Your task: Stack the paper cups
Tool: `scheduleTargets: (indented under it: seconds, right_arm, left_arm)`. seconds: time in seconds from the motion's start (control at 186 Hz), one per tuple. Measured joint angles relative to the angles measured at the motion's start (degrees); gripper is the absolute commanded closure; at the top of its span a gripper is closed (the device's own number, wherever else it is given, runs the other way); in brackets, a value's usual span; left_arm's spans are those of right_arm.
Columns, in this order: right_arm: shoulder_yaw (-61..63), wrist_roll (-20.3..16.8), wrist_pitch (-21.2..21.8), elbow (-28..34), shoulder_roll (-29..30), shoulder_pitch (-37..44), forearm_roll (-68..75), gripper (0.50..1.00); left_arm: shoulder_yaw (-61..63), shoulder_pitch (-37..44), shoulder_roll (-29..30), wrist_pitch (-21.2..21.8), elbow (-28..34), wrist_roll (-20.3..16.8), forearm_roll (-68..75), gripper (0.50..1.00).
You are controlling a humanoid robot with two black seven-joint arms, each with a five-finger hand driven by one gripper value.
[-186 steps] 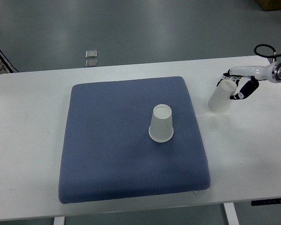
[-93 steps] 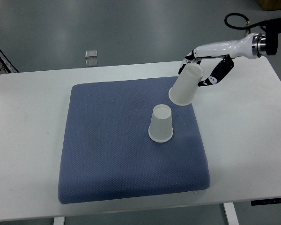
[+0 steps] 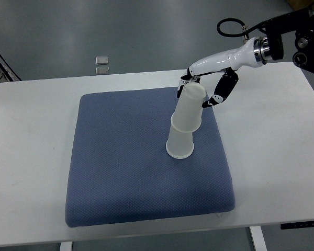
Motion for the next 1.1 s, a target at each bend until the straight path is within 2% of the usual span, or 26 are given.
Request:
scheduleTargets:
  seconds: [0.376,0.5,0.543,0.612,0.725,0.784,0.908,1.101]
  right_arm:
    - [-0.21,-0.44,-0.35,-0.81,2.52,-1.08,-0.42,0.885]
    - [-0.71,-0.52,-0.59,-1.30,3.06,-1.68,-0.87,0.861]
    - [-0.87,-0.53,-0.65,-1.40,3.13,-1.87,-0.98,0.834]
    - [-1.00,-0.59,-0.70,-1.61,3.24,-2.11,-1.01,0.752]
    - [-1.02,-0.60,-0.74,-1.79,4.02,-2.46,-1.00,0.687]
    - [-1.02,-0.60,-0.74,-1.82,4.23,-2.50,-0.96,0.636]
    - [-1.01,-0.64,-0.74,-1.94,4.32,-2.52,-0.52,0.607]
    - [-0.20,-0.63,-0.96,-3.30,3.73,-2.56,0.48,0.607]
  left_arm:
    - [0.00,0.00,0.00,0.00,0.00,0.00,0.00,0.500]
    - [0.00,0.00,0.00,0.00,0.00,0.00,0.00,0.500]
    - [0.00,0.00,0.00,0.00,0.00,0.00,0.00,0.500]
    - [0.00,0.00,0.00,0.00,0.00,0.00,0.00,0.500]
    - [0.00,-0.01,0.00,0.00,0.00,0.00,0.00,0.500]
    - [0.00,0.00,0.00,0.00,0.00,0.00,0.00,0.500]
    - [0.00,0.00,0.00,0.00,0.00,0.00,0.00,0.500]
    - [0.00,0.00,0.00,0.00,0.00,0.00,0.00,0.500]
